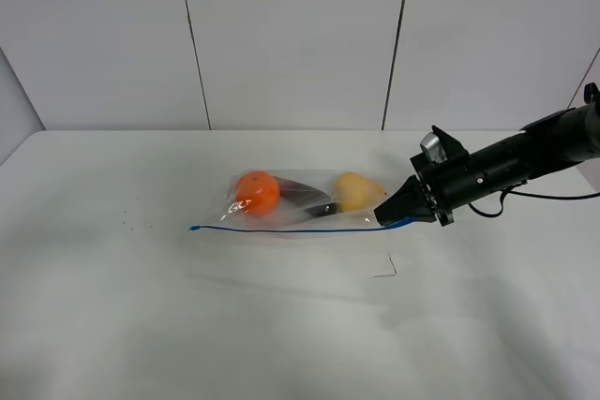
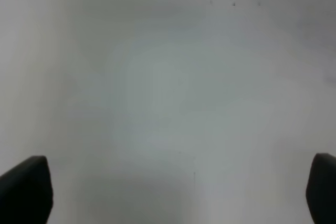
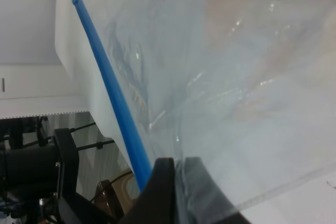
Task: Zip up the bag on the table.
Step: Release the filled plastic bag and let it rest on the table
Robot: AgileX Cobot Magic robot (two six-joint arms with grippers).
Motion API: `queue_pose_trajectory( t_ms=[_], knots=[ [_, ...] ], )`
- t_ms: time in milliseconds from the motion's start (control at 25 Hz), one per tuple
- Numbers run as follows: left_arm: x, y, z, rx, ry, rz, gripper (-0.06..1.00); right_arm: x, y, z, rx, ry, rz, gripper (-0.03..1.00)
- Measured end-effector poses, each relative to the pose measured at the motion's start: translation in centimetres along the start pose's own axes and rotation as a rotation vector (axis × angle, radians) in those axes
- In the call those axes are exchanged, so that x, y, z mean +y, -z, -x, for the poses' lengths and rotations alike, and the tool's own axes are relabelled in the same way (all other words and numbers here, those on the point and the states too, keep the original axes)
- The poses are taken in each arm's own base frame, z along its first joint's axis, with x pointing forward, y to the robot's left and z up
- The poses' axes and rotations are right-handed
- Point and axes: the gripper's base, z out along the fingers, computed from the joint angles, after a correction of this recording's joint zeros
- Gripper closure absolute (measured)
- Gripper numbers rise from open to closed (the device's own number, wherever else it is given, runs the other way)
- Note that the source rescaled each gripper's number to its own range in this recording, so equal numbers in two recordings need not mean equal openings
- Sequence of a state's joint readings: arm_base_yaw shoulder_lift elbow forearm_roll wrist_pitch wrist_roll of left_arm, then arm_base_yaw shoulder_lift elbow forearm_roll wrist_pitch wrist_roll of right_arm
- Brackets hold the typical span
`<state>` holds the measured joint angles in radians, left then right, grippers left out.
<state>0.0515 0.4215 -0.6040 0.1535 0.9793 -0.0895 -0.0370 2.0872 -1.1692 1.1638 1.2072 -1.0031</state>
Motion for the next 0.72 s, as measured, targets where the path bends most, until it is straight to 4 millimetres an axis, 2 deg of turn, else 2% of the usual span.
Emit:
queue_pose_trajectory(
  t_ms=[280,720],
  knots=[
    [-0.5,0.7,-3.7,-0.084,-0.046,-0.077,-0.06,0.0,0.0,0.0,0.0,0.0,0.0,0.97],
    [-0.6,1.7,-6.2,-0.181,-0.027,-0.118,-0.06,0.0,0.0,0.0,0.0,0.0,0.0,0.97]
  ],
)
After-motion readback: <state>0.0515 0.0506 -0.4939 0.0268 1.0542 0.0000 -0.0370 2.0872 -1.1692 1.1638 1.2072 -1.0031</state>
